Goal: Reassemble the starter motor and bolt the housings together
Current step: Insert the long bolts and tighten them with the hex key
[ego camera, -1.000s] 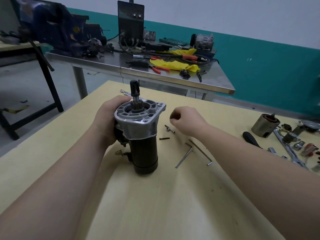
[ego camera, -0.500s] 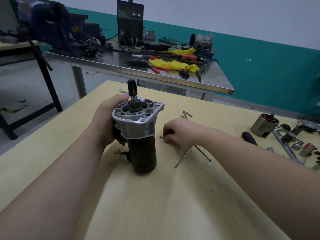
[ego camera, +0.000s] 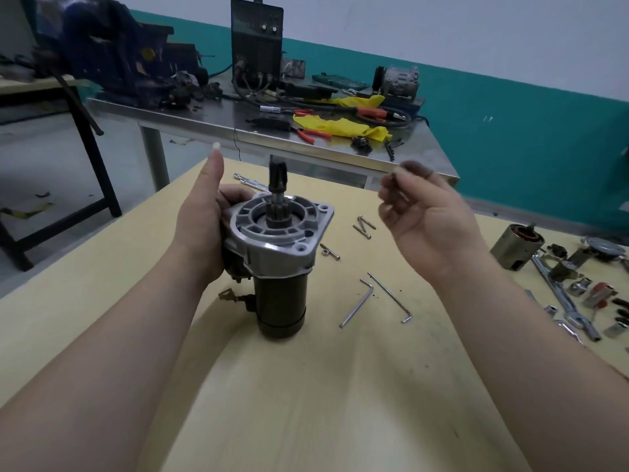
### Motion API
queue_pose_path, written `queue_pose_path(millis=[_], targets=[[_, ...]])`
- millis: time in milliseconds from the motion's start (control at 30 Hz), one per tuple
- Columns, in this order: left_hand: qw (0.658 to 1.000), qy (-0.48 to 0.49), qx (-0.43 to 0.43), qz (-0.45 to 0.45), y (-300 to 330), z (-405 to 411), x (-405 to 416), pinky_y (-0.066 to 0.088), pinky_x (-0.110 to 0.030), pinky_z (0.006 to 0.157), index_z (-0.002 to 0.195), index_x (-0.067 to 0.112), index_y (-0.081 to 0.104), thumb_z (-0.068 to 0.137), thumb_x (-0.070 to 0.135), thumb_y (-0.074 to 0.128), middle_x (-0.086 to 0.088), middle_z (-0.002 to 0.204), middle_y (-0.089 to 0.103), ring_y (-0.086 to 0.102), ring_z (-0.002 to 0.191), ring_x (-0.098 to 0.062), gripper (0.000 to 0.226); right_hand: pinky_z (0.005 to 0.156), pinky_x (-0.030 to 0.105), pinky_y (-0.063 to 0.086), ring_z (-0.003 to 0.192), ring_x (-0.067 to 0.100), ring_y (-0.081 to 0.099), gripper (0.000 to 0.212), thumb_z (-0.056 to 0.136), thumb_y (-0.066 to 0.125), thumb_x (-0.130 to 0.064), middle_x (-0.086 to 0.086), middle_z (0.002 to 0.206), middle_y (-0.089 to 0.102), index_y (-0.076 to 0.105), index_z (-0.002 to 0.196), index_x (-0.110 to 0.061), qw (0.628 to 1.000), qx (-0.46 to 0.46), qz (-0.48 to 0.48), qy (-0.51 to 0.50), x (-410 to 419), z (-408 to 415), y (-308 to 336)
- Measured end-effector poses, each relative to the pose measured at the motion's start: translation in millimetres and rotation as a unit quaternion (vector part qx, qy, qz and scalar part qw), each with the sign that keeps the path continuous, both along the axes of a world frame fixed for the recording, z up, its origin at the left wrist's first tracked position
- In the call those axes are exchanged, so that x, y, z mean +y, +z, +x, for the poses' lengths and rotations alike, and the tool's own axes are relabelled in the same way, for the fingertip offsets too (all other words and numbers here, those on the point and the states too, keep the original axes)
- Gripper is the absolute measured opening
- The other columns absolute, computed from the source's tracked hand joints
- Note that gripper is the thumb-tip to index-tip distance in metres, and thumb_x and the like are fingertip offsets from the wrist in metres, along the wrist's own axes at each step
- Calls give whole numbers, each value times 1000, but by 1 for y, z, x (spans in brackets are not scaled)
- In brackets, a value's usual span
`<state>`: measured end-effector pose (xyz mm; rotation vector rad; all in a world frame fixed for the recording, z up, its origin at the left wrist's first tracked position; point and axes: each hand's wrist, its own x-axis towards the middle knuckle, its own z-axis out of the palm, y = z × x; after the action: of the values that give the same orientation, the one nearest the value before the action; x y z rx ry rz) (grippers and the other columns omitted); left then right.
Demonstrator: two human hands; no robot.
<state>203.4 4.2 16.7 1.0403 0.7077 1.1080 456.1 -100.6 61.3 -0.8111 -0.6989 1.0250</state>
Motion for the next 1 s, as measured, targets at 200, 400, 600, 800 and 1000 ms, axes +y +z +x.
queue_pose_path(millis=[200,400,600,800,1000], targets=[[997,36,33,54,11,12,-20,50,-27,41,66,18,77,80,96,48,-7,63,71,68,49,-21,84,73,30,57,87,21,73,11,97,73,-13,6,97,80,74,108,-13,951,-292,75,-71,-29,-20,45],[987,-12,65,143,15,24,-22,56,-32,55,95,19,83,87,100,20,-12,67,72,69,55,-24,102,91,35,63,95,16,77,23,92,78,-2,5,100,80,78,115,-5,837,-530,128,-45,-22,-52,57],[984,-29,80,155,15,24,-19,53,-29,52,104,36,81,69,111,31,-7,71,75,70,57,-20,96,82,49,65,92,23,78,21,87,82,1,3,96,80,76,105,-8,827,-545,132,34,-14,-54,51],[979,-67,70,182,20,33,-21,56,-43,73,115,27,80,74,107,29,-20,84,74,70,80,-37,103,87,39,64,91,19,79,11,84,85,1,6,92,80,79,92,-4,807,-572,138,58,10,-61,56],[983,-55,62,163,21,36,-25,57,-54,100,112,8,72,82,102,35,-33,114,69,73,110,-42,105,80,11,53,88,-9,72,9,85,81,6,-29,89,71,82,90,-1,720,-664,189,67,18,-59,49]])
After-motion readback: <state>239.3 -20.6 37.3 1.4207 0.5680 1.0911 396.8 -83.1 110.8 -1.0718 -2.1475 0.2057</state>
